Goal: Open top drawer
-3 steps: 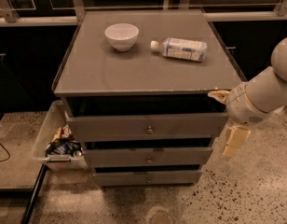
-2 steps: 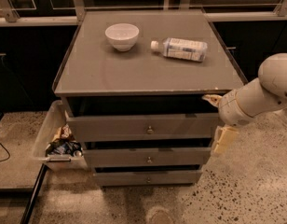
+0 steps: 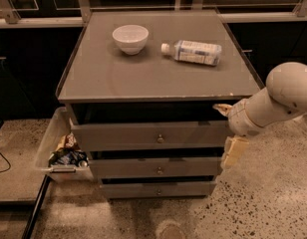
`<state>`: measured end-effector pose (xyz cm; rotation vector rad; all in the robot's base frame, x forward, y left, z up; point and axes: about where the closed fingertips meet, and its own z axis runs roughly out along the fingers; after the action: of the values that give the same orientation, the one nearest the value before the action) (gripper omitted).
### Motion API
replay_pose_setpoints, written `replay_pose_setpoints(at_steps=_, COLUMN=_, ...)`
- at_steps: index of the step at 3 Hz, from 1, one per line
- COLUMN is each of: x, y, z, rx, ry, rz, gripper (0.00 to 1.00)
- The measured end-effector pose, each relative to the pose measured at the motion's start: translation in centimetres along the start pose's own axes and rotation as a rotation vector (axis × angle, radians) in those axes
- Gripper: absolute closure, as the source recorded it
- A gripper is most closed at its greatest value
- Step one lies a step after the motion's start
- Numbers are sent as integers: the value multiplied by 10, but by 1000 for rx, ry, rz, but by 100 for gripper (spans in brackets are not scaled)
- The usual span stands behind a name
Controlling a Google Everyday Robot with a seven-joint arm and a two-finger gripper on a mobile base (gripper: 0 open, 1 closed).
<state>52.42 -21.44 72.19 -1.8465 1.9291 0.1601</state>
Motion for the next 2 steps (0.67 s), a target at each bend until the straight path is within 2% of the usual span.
replay_pose_setpoints(at_steps=2, x=3, y=-14, z=49, rx=9, ry=3, rz=-30, gripper=0)
